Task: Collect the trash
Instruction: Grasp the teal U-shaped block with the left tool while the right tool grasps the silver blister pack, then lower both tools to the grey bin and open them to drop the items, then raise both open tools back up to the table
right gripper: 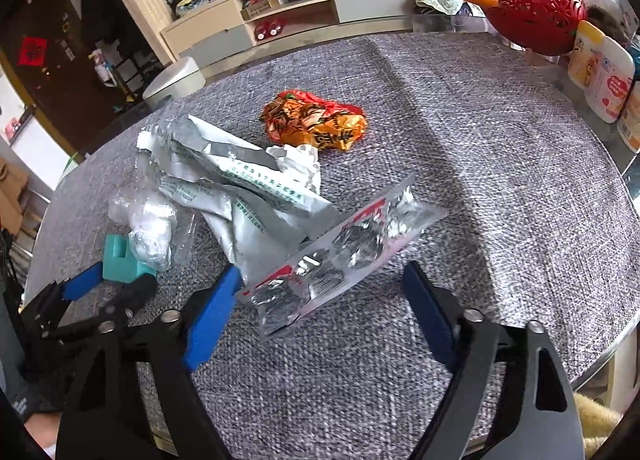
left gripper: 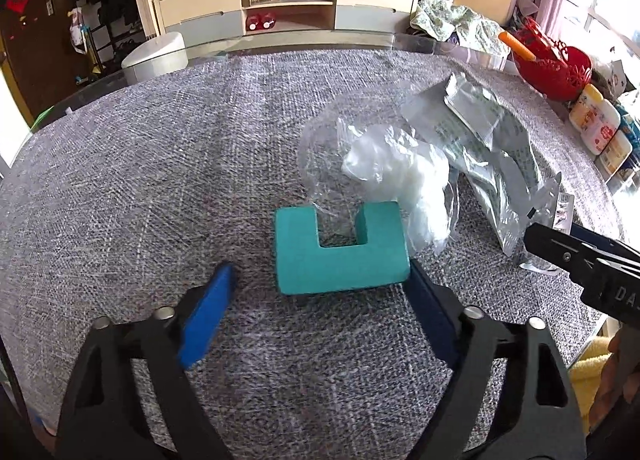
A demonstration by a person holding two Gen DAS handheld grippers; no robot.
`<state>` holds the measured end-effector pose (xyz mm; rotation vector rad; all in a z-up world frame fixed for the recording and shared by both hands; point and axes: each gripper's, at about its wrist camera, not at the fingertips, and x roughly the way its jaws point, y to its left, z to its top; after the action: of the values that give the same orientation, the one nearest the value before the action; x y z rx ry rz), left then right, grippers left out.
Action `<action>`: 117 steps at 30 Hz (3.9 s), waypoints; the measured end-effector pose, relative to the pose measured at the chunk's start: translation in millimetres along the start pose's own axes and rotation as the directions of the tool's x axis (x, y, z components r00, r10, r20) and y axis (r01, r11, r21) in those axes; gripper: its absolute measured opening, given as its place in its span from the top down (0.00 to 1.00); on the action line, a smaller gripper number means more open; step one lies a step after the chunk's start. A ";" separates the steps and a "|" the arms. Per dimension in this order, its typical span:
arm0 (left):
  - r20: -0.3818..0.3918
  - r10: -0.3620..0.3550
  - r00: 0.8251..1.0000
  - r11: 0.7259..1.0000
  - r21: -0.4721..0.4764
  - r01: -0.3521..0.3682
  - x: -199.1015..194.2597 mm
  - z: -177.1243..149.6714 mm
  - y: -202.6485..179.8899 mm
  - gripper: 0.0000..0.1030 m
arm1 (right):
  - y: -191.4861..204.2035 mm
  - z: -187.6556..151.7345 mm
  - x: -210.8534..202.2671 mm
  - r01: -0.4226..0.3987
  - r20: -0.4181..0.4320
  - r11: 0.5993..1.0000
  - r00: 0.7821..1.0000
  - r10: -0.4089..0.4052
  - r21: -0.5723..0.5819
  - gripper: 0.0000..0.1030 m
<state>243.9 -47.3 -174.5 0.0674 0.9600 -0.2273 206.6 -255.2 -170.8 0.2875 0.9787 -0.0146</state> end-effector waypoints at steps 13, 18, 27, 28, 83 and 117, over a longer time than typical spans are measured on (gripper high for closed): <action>-0.010 -0.008 1.000 1.000 0.013 0.009 -18.1 -17.1 7.2 0.44 | -12.3 -21.2 -20.1 0.004 -0.017 0.999 1.000 -0.005 -0.032 0.70; -0.022 -0.005 1.000 1.000 0.000 0.005 -34.6 -38.4 5.8 0.44 | -13.5 -39.5 -35.9 -0.011 -0.030 0.999 0.999 0.010 -0.042 0.70; -0.042 -0.026 0.999 1.000 0.011 0.026 -71.0 -89.0 -10.0 0.44 | -8.5 -78.6 -63.8 -0.046 -0.065 0.995 0.997 0.041 -0.087 0.70; -0.042 -0.029 0.999 0.999 0.013 0.029 -75.7 -95.2 -10.6 0.44 | -7.1 -83.4 -66.9 -0.052 -0.068 0.994 0.997 0.045 -0.094 0.70; -0.301 -0.053 0.952 0.999 -0.028 0.047 -61.7 -237.3 -25.3 0.08 | 2.0 -196.4 -35.7 -0.106 -0.295 0.985 0.954 0.062 -0.134 0.11; 0.008 0.044 0.999 0.998 -0.054 -0.043 -108.7 -78.4 6.8 0.08 | -3.7 -22.9 -62.8 -0.082 -0.009 0.990 0.997 0.082 -0.111 0.04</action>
<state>122.4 -10.7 -130.8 0.0382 0.9538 -0.1618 152.2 -260.5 -132.3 0.2254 0.9676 0.1150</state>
